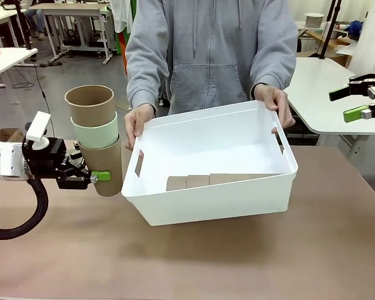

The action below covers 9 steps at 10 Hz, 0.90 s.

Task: Stack the cups and store them in the basket.
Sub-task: Place the stack of Reusable plastic cups into the Pantry Basket.

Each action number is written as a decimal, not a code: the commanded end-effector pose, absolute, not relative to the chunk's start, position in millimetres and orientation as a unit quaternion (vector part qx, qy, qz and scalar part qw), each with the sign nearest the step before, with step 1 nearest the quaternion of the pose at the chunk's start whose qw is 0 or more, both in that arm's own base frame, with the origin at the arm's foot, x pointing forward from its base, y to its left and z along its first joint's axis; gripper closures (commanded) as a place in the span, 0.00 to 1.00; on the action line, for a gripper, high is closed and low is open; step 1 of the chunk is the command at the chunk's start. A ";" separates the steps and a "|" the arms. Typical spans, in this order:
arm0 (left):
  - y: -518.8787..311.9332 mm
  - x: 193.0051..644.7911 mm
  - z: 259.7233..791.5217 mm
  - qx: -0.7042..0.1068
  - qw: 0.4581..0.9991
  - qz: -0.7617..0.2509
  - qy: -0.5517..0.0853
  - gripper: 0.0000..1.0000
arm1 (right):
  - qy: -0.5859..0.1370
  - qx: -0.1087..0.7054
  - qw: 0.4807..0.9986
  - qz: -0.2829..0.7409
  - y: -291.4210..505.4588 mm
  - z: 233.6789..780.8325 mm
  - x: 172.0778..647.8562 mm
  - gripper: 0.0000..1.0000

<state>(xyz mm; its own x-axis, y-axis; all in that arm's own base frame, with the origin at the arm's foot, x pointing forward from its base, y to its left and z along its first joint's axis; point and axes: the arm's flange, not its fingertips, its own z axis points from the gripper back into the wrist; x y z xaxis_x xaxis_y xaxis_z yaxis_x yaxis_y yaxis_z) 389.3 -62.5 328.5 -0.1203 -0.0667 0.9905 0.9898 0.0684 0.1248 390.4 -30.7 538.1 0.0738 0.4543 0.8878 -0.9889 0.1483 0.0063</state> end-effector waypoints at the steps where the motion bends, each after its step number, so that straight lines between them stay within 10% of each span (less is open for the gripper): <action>1: -62.8 388.7 333.2 -0.433 0.495 -0.529 -0.536 0.15 | -0.400 0.347 0.645 0.551 -29.5 541.5 389.9 0.00; 9: -74.6 377.2 404.3 -0.403 0.547 -0.526 -0.511 0.15 | -0.400 0.347 0.645 0.551 -29.5 541.5 389.9 0.00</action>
<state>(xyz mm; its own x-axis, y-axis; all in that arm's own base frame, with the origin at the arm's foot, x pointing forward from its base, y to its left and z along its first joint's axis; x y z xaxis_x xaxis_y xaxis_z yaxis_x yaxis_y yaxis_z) 393.3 -60.9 371.4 -0.1033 -0.1204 0.9873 0.9877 0.1051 0.1161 390.2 -30.7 538.3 0.0736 0.4543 0.8878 -0.9890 0.1481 0.0062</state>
